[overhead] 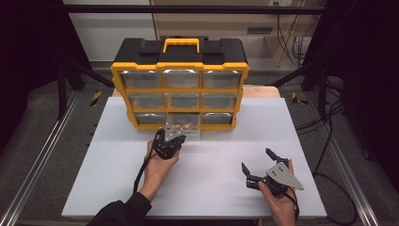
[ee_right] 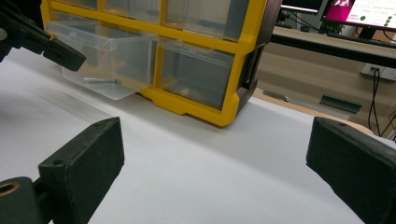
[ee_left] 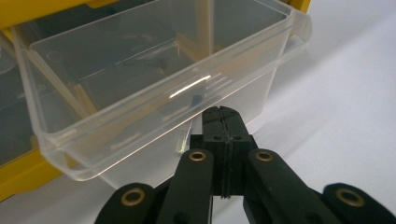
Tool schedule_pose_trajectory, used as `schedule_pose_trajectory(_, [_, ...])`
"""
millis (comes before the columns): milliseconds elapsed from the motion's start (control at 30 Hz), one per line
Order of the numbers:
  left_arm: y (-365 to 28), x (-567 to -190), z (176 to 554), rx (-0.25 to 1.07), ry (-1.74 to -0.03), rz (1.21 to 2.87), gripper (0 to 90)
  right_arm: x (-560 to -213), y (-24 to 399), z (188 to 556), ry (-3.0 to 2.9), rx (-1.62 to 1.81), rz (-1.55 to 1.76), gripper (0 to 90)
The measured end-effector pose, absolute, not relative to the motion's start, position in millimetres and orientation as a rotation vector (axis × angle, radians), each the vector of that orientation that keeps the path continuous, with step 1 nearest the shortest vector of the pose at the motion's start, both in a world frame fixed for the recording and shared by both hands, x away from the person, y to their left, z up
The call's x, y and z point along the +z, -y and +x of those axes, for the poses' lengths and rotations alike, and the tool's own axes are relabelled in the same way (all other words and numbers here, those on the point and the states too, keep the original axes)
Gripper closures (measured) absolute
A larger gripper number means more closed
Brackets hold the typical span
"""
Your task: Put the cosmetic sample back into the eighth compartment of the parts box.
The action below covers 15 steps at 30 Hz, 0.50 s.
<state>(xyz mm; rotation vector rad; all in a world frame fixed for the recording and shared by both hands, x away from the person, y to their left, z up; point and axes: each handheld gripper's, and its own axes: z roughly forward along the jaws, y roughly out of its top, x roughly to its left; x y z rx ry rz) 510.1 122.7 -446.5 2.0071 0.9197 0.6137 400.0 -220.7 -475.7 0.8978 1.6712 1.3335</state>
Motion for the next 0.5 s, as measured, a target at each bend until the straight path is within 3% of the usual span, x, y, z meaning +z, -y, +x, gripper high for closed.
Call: schedule_pose_trajectory(500, [-121.9, -441.4, 516.4, 0.631, -0.917, 2.027, 89.7, -475.1, 222.6, 399.5, -1.657, 1.34, 0.913, 4.3])
